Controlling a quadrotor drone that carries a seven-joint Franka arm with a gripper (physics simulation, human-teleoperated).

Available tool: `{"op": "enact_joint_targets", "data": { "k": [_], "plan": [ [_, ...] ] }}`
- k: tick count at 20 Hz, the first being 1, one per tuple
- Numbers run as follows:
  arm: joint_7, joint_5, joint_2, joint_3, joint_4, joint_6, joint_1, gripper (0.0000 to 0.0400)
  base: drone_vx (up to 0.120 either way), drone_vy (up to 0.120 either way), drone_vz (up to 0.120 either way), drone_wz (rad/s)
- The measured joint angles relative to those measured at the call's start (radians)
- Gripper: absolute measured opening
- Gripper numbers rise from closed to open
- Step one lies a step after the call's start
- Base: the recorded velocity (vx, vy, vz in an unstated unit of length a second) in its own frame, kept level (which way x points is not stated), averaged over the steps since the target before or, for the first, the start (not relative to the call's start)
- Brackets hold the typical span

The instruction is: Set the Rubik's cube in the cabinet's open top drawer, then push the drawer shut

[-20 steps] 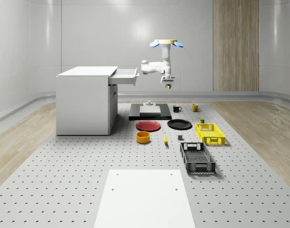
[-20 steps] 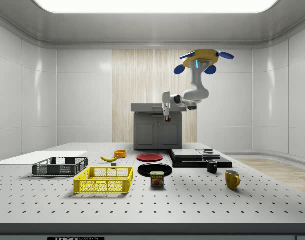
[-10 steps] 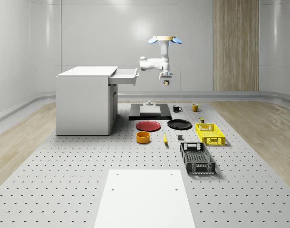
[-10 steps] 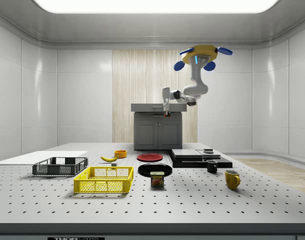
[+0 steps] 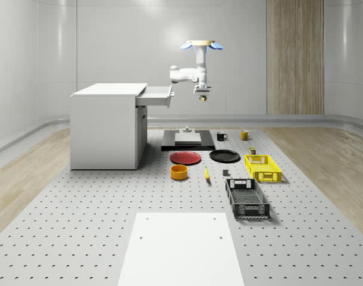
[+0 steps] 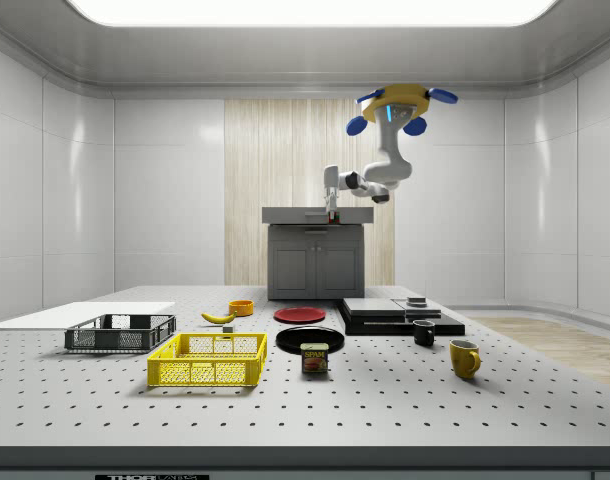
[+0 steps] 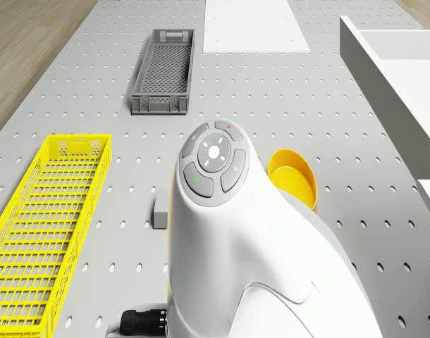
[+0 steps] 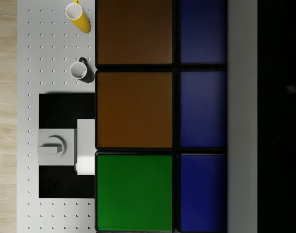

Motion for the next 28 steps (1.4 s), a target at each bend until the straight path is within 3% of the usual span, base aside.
{"op": "enact_joint_targets", "data": {
  "k": [22, 28],
  "plan": [
    [0.003, 0.009, -0.022, 0.003, 0.001, 0.020, -0.004, 0.0325, 0.000, -0.120, 0.120, 0.000],
    [0.004, 0.010, -0.026, 0.004, 0.001, 0.025, -0.005, 0.0325, 0.000, -0.120, 0.007, 0.000]
  ]
}}
